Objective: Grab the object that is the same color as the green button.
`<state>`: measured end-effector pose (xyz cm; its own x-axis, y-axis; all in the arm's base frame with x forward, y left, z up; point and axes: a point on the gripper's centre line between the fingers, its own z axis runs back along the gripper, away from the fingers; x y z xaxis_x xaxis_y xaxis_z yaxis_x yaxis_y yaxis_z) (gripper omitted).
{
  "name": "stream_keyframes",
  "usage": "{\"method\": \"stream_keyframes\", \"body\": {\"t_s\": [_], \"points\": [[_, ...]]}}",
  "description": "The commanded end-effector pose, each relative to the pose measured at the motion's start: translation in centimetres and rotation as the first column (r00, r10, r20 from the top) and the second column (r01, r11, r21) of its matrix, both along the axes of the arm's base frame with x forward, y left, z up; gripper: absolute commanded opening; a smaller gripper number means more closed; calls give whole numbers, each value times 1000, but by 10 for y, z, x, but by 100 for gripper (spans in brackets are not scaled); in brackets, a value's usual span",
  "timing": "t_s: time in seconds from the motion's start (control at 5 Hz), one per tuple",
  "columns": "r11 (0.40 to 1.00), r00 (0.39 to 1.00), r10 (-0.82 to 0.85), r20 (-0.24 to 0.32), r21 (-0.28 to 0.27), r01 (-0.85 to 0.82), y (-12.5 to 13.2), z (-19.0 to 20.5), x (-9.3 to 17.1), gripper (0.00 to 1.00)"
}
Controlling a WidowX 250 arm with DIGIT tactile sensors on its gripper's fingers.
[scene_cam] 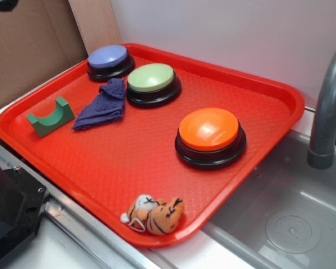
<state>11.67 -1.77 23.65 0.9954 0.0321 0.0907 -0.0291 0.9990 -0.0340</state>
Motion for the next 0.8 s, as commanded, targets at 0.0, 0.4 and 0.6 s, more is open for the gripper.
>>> {"method": "stream_keyframes", "body": {"t_s": [0.0,0.4,0.6], "points": [[1000,1000,0,0,0,0,0,0,0,100],[999,998,52,28,-2,-52,58,-63,29,100],[999,996,30,79,23,-32,82,-88,40,100]]}}
